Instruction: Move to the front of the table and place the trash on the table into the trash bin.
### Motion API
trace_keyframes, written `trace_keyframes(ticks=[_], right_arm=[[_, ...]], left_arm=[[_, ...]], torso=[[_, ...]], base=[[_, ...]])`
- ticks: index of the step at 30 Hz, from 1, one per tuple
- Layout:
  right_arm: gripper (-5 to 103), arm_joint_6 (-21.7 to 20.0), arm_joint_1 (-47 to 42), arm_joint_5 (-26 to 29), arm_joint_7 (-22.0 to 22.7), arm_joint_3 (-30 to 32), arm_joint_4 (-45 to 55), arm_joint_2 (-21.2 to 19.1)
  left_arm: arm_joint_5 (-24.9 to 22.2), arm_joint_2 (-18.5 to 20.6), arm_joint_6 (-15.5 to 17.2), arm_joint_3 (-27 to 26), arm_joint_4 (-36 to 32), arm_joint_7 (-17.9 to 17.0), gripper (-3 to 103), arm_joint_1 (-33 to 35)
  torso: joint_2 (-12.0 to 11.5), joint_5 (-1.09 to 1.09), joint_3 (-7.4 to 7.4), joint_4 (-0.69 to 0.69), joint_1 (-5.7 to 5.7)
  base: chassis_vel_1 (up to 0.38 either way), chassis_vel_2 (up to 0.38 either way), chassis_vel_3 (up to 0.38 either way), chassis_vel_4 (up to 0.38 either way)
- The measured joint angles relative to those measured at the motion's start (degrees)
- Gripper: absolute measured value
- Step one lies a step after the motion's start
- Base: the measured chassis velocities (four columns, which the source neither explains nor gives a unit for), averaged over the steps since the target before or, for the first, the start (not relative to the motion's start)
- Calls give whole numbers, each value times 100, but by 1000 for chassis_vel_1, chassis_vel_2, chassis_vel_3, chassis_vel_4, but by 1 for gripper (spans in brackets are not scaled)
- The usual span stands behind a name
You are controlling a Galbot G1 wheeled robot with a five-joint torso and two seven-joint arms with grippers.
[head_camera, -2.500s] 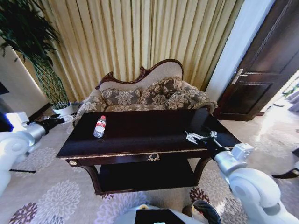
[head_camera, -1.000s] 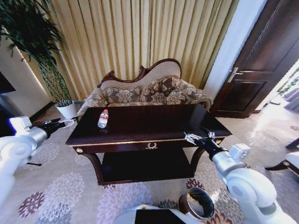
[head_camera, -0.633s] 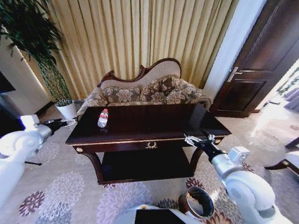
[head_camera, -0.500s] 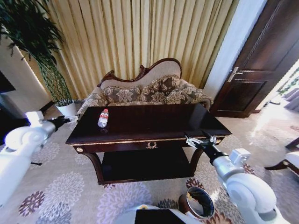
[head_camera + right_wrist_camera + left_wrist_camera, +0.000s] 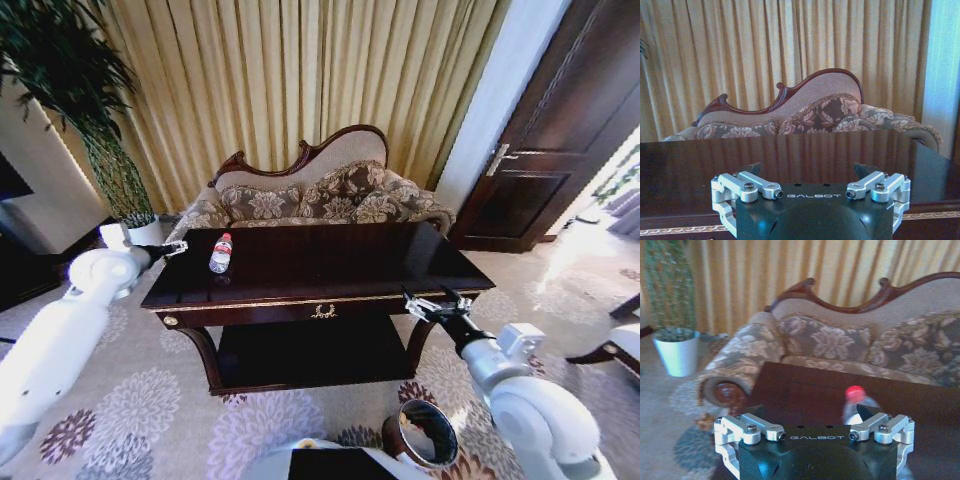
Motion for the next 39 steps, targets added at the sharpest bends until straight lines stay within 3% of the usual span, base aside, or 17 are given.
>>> trace_keyframes(ticks=[6,10,11,12,14,16,20,39], right_arm=[[100,9,-55,-45,0,72,1,24],[100,13,-40,-75,0,55,1,73],[100,14,-24,-92,0,36,0,97],[100,28,-10,-142,0,8,1,135],[100,35,-8,-156,0,3,1,143],[100,65,3,-194,0,-28,1,165],[100,83,52,-220,0,-102,1,179],[100,123,138,-260,0,-136,-45,190]], left_arm=[[-33,-142,0,551,123,209,100,-499],[-168,-250,0,906,172,-10,100,-750],[-278,-284,0,1020,171,-186,100,-830],[-587,-335,3,1138,140,-588,100,-913],[-665,-346,3,1154,126,-713,100,-922],[-888,-376,4,1179,61,-1166,100,-927],[-1009,-379,4,1178,27,-1455,100,-887],[-813,-637,4,1267,471,-1151,100,-853]], torso=[[0,1,0,3,0],[1,0,0,2,0],[1,0,0,1,0],[1,0,0,2,0],[0,0,0,2,0],[1,-1,0,2,0],[1,0,-1,2,0],[1,0,-1,2,0]], base=[[0,0,0,0],[0,0,0,0],[0,0,0,0],[0,0,0,0],[0,0,0,0],[0,0,0,0],[0,0,0,0],[0,0,0,0]])
